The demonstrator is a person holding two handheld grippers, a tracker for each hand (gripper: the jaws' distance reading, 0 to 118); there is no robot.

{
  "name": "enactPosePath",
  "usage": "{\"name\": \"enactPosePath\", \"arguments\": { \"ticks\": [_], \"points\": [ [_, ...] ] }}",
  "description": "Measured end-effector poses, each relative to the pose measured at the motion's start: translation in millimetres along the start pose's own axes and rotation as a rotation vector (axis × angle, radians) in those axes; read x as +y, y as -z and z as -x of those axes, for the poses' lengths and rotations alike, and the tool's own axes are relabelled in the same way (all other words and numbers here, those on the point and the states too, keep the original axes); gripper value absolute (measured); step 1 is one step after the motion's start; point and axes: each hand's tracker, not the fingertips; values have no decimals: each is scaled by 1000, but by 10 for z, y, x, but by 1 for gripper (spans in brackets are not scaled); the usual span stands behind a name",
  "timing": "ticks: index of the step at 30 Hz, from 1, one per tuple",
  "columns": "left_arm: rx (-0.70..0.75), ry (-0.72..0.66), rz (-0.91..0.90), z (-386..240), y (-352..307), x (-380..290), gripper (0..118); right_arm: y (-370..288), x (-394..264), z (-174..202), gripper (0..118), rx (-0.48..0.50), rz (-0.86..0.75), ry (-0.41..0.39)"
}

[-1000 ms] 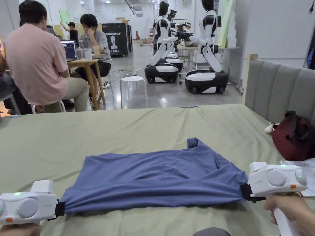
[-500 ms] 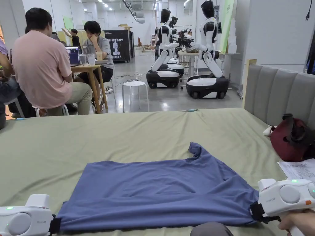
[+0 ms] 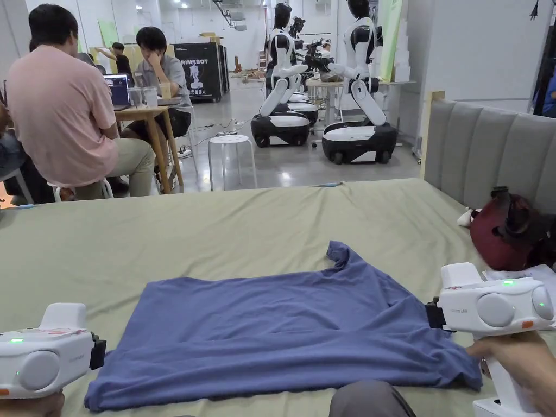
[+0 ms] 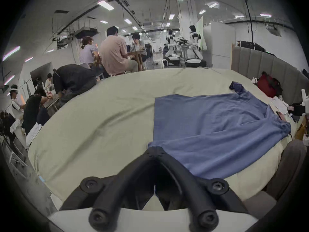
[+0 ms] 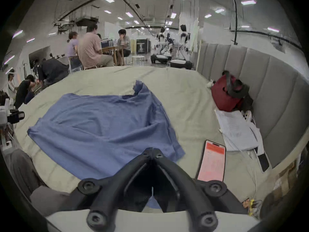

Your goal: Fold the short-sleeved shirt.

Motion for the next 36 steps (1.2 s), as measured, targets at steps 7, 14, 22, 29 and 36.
{"name": "enactPosePath", "arguments": {
  "ticks": [7,14,22,29,36],
  "points": [
    [-35,-28,-21,-83,34,118,0,88,102,76,0,16,-18,20],
    [-60,-39,-25,-163,426,521,0,468,412,135,0,20,-33,32],
    [-70,-51,40,-275,1507,1035,0,1517,968,251,0,14,48,-9],
    [-53,-72,67,-233,2470,1376,113,2381,1481,124,91,-14,101,-51],
    [-14,-53,155,-244,2956,1440,101,2882,1636,-108,99,-67,198,-11]
  ]
}}
